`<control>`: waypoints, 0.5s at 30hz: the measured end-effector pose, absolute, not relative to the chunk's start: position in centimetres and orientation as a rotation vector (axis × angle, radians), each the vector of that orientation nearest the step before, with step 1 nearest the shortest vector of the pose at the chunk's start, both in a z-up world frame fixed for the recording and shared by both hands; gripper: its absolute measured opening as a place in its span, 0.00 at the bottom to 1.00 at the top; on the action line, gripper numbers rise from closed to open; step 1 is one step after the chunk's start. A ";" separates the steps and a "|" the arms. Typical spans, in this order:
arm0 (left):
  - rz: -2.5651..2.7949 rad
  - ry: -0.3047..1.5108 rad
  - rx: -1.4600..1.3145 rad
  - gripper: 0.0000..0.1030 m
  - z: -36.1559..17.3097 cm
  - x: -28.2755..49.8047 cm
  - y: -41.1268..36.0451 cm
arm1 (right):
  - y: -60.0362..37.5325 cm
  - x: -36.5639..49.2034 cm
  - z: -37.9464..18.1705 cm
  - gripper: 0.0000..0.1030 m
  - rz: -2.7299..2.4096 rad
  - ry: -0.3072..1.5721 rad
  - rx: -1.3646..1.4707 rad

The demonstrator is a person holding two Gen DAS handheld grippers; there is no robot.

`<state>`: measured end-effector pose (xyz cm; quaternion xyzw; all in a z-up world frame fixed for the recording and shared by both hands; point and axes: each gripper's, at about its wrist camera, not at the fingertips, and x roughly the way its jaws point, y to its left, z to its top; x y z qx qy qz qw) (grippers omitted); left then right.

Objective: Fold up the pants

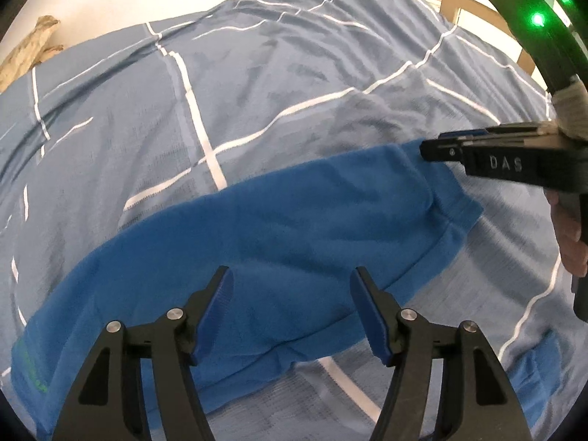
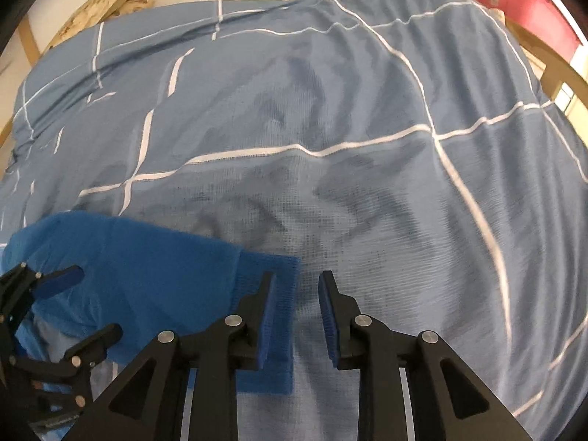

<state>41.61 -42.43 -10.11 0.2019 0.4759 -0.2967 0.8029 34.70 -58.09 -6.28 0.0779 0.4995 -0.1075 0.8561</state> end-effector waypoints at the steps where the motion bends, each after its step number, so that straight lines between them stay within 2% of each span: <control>1: -0.634 1.025 0.432 0.63 -10.3 41.7 -42.4 | -58.2 34.8 -6.5 0.24 -0.222 1.048 0.173; 8: -0.615 1.047 0.420 0.63 -11.1 42.4 -42.1 | -57.8 36.7 -7.6 0.24 -0.188 1.069 0.162; 9: -0.611 1.050 0.419 0.63 -11.1 42.4 -42.1 | -57.5 36.9 -7.6 0.21 -0.183 1.073 0.142; 11: -0.610 1.053 0.409 0.63 -11.1 42.5 -42.2 | -57.5 37.0 -7.5 0.05 -0.193 1.079 0.132; 15: -0.617 1.038 0.402 0.63 -10.7 42.3 -42.6 | -57.4 36.5 -5.9 0.04 -0.200 1.032 0.127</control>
